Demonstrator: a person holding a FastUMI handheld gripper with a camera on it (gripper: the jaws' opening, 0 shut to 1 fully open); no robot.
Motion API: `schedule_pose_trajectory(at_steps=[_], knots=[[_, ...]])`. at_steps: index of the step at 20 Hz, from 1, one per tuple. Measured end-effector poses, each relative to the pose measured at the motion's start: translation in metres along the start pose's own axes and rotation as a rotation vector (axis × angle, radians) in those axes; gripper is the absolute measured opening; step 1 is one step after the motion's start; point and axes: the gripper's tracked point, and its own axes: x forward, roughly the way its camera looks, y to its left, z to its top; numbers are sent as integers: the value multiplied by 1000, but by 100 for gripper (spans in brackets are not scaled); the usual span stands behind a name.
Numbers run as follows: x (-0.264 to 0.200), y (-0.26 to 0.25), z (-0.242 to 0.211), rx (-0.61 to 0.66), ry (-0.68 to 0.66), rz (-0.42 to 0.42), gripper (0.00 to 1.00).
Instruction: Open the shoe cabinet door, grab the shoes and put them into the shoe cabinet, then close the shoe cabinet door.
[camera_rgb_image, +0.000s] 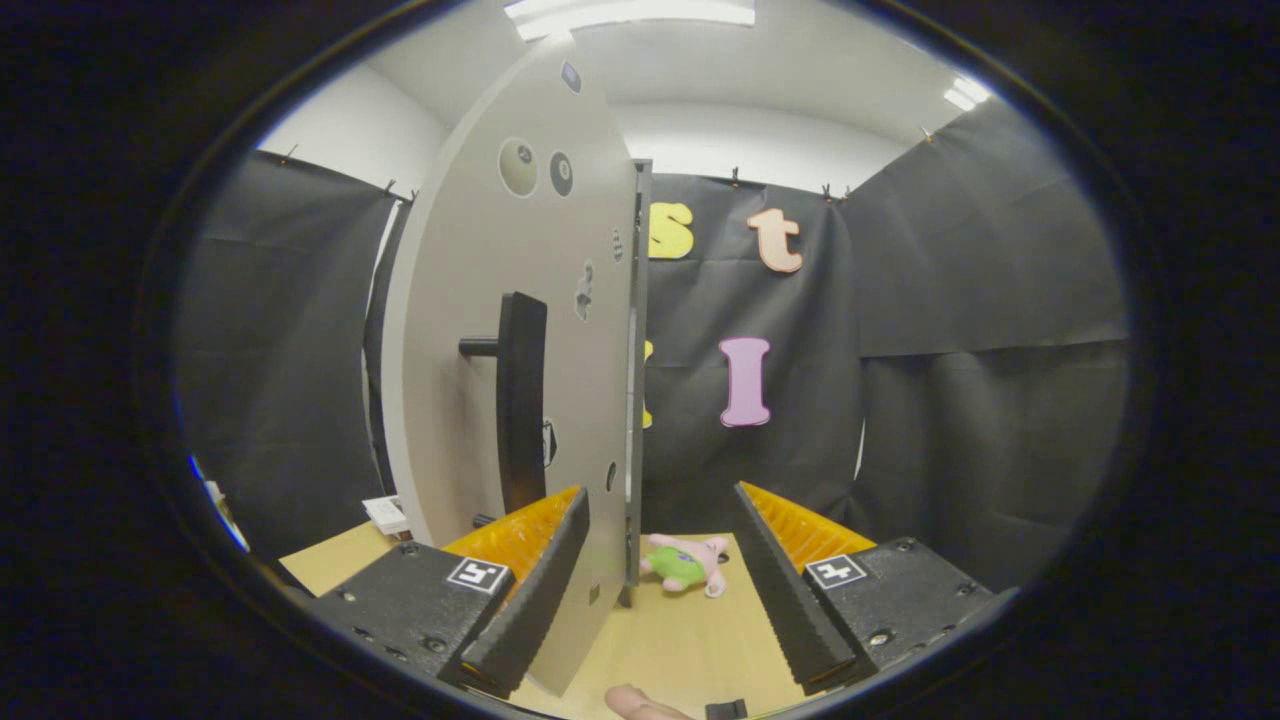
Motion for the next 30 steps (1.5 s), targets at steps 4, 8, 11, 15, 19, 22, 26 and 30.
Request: schedule_pose_trajectory(at_steps=[4,8,11,15,19,22,26,30], knots=[[4,26,-4,26,5,31,93],[9,53,-4,38,8,53,93],[18,76,-3,7,4,60,93],[34,115,-7,7,-3,69,93],[60,169,-29,29,64,138,93],[70,199,-39,62,101,203,97],[63,194,-39,51,67,163,97],[37,182,-45,76,49,104,97]])
